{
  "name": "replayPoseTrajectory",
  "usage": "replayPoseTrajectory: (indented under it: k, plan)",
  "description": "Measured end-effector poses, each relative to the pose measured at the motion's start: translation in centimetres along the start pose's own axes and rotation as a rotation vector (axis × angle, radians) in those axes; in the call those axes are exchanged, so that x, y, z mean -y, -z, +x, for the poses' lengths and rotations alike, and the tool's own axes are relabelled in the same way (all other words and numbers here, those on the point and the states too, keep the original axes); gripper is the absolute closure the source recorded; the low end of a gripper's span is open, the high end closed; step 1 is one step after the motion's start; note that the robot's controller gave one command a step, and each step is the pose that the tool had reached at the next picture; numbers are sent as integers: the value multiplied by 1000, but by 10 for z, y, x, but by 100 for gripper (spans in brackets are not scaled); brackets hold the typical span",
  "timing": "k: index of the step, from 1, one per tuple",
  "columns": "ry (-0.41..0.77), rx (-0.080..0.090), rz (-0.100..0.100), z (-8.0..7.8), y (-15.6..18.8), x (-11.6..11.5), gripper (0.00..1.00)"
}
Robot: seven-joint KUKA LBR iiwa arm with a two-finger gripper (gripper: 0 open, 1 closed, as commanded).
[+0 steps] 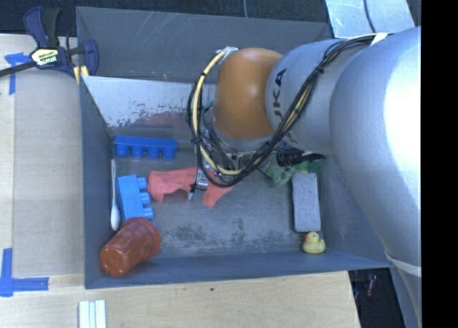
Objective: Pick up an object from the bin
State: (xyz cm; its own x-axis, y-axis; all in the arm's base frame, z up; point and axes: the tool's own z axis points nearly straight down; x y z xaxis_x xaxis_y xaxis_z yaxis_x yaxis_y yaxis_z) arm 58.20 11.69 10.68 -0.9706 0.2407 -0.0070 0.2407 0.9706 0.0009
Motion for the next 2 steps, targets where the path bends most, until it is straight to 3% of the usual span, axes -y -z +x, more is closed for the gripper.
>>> replayPoseTrajectory:
  k: [1,2]
  plan:
    - [15,14,-5,-5,-37,17,0]
    - [-101,9,-4,-4,-35,27,100]
